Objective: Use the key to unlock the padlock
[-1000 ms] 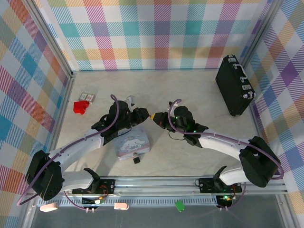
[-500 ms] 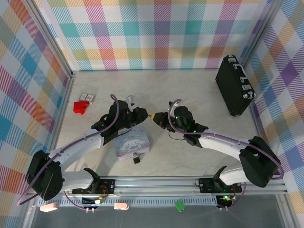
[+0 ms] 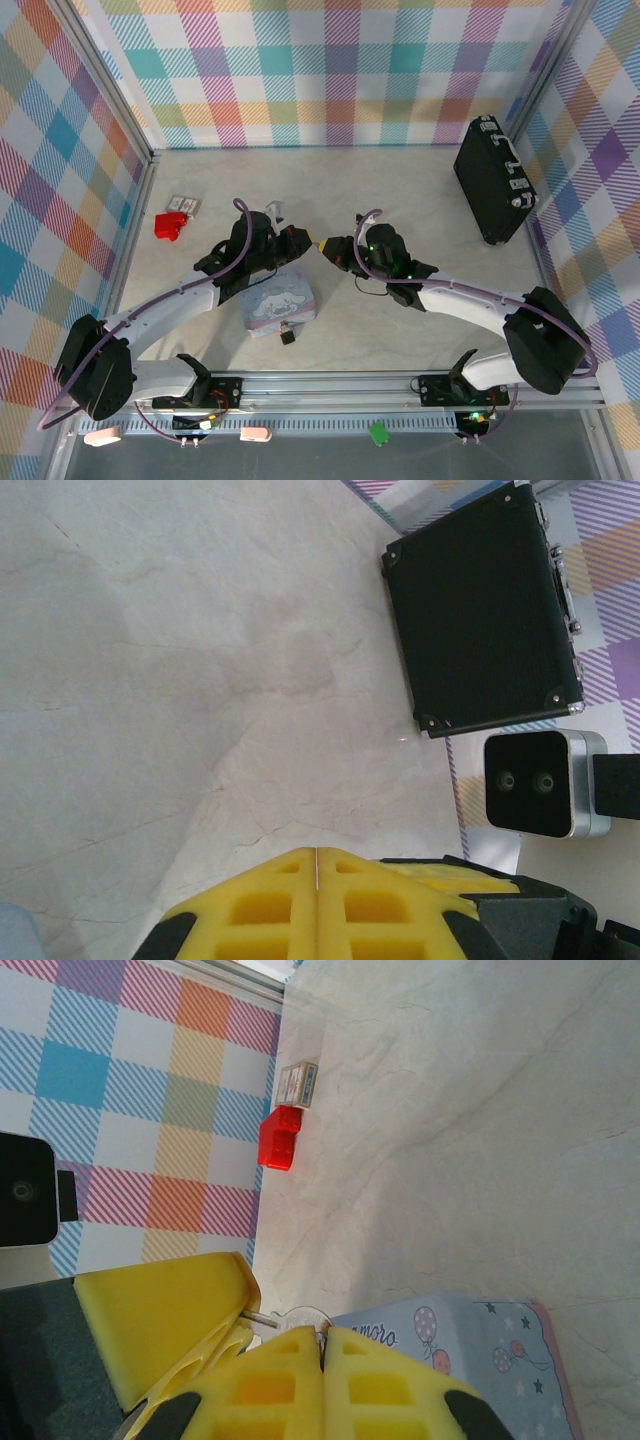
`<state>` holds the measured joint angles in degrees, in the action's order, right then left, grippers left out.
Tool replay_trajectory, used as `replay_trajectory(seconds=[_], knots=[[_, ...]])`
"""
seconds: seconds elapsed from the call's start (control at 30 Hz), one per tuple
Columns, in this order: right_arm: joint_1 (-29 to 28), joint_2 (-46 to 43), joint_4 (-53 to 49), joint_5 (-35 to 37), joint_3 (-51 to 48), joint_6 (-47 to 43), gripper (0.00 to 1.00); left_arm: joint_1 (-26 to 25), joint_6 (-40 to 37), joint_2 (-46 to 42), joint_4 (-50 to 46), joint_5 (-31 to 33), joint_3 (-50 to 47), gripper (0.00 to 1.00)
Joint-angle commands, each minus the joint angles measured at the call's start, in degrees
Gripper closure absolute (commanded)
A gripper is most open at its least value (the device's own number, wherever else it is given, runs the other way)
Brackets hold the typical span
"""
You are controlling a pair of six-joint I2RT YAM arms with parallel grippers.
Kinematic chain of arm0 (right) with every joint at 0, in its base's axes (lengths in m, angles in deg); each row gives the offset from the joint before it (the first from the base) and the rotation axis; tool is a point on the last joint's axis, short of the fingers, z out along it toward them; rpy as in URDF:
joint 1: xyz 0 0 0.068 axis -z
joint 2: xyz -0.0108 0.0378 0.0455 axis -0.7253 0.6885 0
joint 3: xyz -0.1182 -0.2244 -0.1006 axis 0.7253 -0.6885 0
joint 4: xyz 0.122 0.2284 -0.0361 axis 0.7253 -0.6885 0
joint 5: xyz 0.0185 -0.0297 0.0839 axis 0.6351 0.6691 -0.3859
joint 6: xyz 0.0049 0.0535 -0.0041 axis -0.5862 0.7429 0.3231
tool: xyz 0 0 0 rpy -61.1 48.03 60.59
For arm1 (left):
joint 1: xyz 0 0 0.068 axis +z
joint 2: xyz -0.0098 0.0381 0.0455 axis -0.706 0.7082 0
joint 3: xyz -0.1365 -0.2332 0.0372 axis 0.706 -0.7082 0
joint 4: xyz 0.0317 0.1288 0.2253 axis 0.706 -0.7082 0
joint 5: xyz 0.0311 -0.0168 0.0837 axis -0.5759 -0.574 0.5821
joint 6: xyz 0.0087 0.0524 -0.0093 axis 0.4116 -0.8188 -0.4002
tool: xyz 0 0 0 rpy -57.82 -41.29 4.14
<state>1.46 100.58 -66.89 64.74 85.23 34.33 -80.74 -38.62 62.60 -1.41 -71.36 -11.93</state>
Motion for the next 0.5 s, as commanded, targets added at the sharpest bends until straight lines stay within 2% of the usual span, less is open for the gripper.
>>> replay_trajectory(seconds=[0.0, 0.1, 0.33, 0.4, 0.47], knots=[[-0.4, 0.1, 0.4, 1.2, 1.5, -0.9, 0.94, 0.9, -1.2, -1.6, -1.6, 1.6, 0.5, 1.0], [-0.4, -0.1, 1.0, 1.7, 1.5, -1.5, 0.84, 2.5, -1.7, -2.2, -2.2, 0.9, 0.2, 1.0], [-0.4, -1.4, 9.3, 3.9, -2.0, -7.2, 0.42, 6.3, -4.5, -3.8, -5.9, -0.5, 1.1, 1.0], [-0.4, -1.9, 11.5, 5.0, -3.3, -8.6, 0.36, 7.1, -5.1, -4.6, -6.8, -0.5, 1.1, 1.0], [-0.4, -2.1, 13.3, 5.9, -4.7, -10.0, 0.33, 7.9, -6.0, -5.4, -8.0, -0.2, 1.2, 1.0]])
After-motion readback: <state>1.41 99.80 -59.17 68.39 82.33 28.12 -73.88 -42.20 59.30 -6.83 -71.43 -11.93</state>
